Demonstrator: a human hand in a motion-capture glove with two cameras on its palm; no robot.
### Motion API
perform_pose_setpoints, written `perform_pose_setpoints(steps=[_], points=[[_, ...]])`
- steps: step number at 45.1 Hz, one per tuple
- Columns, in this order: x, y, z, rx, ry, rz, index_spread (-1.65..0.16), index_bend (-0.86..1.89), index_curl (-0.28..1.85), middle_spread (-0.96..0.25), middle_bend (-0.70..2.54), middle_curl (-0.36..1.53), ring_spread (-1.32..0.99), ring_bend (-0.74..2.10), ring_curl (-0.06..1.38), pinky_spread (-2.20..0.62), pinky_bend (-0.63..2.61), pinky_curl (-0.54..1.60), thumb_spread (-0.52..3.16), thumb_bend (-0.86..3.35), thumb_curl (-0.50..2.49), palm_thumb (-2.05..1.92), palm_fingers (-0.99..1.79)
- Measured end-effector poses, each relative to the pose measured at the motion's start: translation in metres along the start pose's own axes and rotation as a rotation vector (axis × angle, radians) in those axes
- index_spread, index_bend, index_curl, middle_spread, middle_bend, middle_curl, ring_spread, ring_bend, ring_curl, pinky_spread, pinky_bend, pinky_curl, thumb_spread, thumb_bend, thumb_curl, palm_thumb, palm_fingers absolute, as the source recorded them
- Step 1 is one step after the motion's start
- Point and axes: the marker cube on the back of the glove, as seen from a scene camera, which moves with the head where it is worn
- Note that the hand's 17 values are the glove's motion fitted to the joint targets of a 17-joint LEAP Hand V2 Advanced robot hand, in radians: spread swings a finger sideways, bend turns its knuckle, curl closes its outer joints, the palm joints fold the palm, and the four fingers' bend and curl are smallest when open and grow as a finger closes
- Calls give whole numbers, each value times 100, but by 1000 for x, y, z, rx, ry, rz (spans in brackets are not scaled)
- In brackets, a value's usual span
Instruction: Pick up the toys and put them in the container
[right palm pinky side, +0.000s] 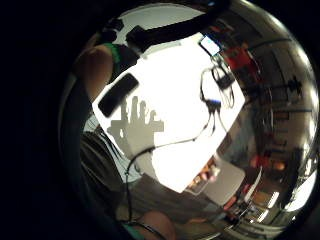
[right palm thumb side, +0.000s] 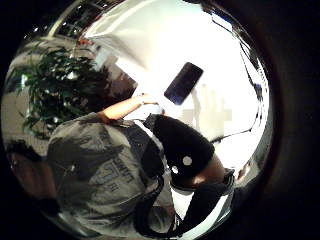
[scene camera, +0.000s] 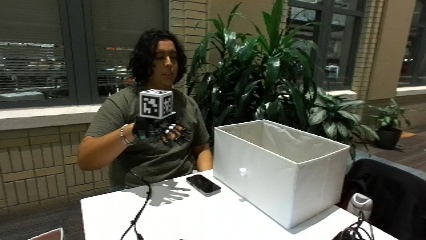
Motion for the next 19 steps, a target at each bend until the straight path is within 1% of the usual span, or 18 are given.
perform_pose_setpoints(steps=[4,11,19], points=[[12,27,16,-4,-62,89,-34,8,33,-15,23,46,-25,56,32,-1,96,38,118,-7,19,-10,-5],[34,53,38,40,-52,212,-32,11,29,-14,28,47,-22,48,30,0,94,37,115,-8,17,-11,-10],[46,55,46,58,-70,256,-31,12,27,-14,29,47,-20,39,28,0,92,36,113,-8,16,-11,-10]])
